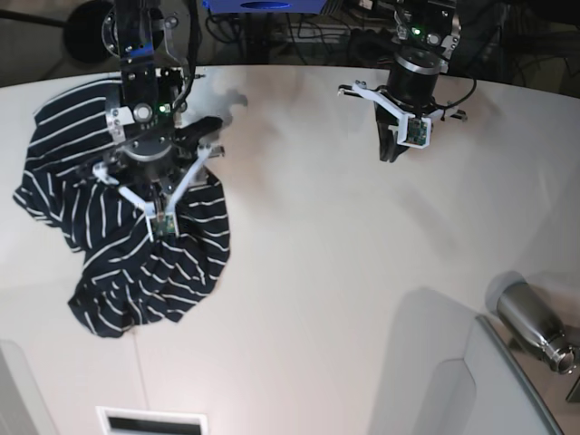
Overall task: Layout the t-shirt on the table in an organized manner, then fold the t-shirt properly
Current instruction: 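Lower the right gripper onto the shirt and grasp a fold, then lift the grasped fabric with the right gripper and shake it out, then drag the held fabric with the right gripper across the table, release, then grasp shirt edges with both grippers and spread them apart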
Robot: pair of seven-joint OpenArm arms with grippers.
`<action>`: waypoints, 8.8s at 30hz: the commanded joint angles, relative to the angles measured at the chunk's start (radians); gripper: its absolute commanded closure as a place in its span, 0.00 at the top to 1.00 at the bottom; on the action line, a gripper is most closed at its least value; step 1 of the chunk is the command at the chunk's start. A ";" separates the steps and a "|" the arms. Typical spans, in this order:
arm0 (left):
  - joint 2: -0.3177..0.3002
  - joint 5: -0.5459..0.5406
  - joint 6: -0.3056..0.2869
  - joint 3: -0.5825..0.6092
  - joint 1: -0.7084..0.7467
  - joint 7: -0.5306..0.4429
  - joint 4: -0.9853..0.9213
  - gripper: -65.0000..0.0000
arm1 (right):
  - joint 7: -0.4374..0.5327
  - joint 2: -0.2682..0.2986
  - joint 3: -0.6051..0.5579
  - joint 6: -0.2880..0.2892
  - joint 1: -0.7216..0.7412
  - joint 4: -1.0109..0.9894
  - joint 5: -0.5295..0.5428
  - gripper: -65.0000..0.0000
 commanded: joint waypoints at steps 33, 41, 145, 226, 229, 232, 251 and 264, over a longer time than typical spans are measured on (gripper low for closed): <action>-0.001 -0.001 0.006 -0.004 0.005 -0.032 -0.036 0.07 | 0.057 -0.007 0.052 -0.131 0.166 -0.318 -0.005 0.07; -0.001 -0.001 0.006 -0.002 0.003 -0.032 -0.033 0.04 | 0.051 -0.012 0.035 -0.125 0.083 -0.088 -0.005 0.01; -0.293 -0.670 0.007 -0.123 0.100 -0.023 0.180 0.00 | 0.415 -0.047 -0.416 -0.387 0.680 -1.070 0.228 0.61; -0.239 -0.536 0.173 0.558 -0.454 0.502 -0.191 0.00 | 0.177 0.231 0.132 -0.137 0.272 -0.252 0.226 0.05; -0.310 -0.538 0.173 0.513 -0.453 0.500 -0.192 0.00 | 0.177 0.229 0.132 -0.137 0.272 -0.253 0.226 0.05; -0.336 -0.536 0.173 0.420 -0.466 0.502 -0.225 0.00 | 0.174 0.226 0.132 -0.137 0.272 -0.253 0.226 0.05; -0.047 -0.191 0.168 0.365 -0.917 0.548 -0.591 0.00 | 0.149 0.231 0.041 0.118 0.129 -0.117 0.225 0.05; -0.173 -0.253 0.168 0.363 -0.359 0.890 0.147 0.00 | 0.108 0.303 0.030 0.130 0.163 -0.172 0.225 0.05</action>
